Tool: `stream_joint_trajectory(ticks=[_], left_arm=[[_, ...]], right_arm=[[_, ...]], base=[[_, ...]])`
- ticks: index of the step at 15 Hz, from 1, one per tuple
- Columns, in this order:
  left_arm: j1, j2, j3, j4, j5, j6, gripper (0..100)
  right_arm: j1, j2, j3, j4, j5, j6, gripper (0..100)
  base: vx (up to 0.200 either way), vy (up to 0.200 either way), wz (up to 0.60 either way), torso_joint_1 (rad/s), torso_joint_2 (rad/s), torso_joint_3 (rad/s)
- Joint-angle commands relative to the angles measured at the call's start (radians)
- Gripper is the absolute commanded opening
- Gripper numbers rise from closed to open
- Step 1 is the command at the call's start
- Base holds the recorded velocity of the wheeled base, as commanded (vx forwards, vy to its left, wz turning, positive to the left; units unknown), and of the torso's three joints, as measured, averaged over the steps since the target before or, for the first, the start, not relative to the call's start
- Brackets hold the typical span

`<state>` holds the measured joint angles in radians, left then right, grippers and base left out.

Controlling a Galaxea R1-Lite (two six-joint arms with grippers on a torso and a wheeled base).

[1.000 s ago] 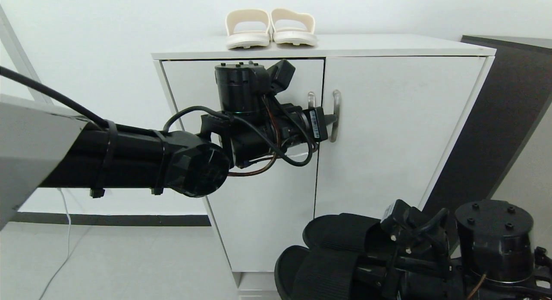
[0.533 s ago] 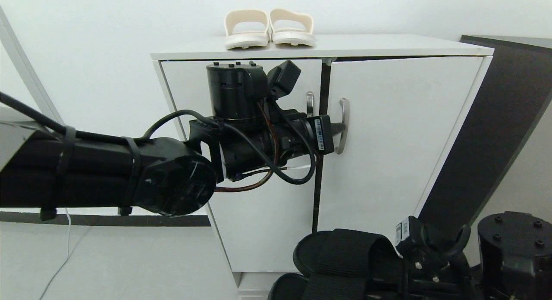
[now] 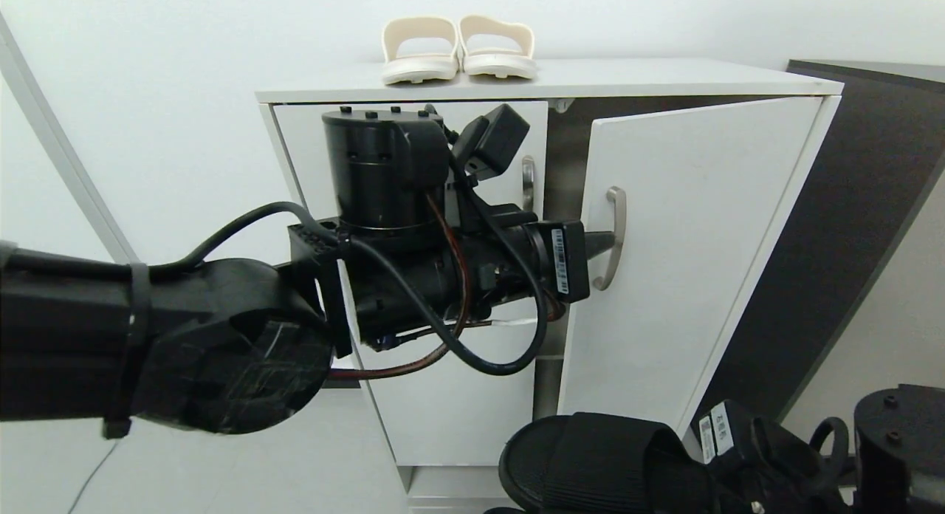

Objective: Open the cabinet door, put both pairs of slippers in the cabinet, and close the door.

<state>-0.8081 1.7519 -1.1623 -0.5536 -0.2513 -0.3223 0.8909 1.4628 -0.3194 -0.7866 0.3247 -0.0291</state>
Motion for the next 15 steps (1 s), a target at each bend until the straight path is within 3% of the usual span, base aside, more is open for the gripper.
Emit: stream_joint_trajectory(ticks=[1, 7, 9, 11, 15], left_arm=[[-0.022, -0.054, 0.036, 0.001, 0.001, 0.002, 0], [-0.036, -0.173, 0.188, -0.046, 0.026, 0.005, 0], [-0.014, -0.192, 0.216, -0.069, 0.040, 0.002, 0], [0.053, -0.149, 0.182, -0.094, 0.040, -0.006, 0], [0.107, 0.001, 0.032, -0.108, 0.040, -0.032, 0]], right_arm=[[0.003, -0.007, 0.006, 0.000, 0.001, -0.002, 0], [0.010, -0.007, 0.016, 0.000, -0.001, -0.003, 0], [0.017, -0.007, 0.016, 0.000, -0.001, -0.003, 0], [0.023, -0.005, 0.016, 0.001, -0.003, -0.003, 0], [0.048, -0.004, 0.028, 0.004, -0.004, -0.003, 0]], base=[[0.000, 0.000, 0.00, 0.000, 0.00, 0.000], [0.000, 0.000, 0.00, 0.000, 0.00, 0.000], [0.000, 0.000, 0.00, 0.000, 0.00, 0.000], [0.000, 0.000, 0.00, 0.000, 0.00, 0.000], [0.000, 0.000, 0.00, 0.000, 0.00, 0.000]])
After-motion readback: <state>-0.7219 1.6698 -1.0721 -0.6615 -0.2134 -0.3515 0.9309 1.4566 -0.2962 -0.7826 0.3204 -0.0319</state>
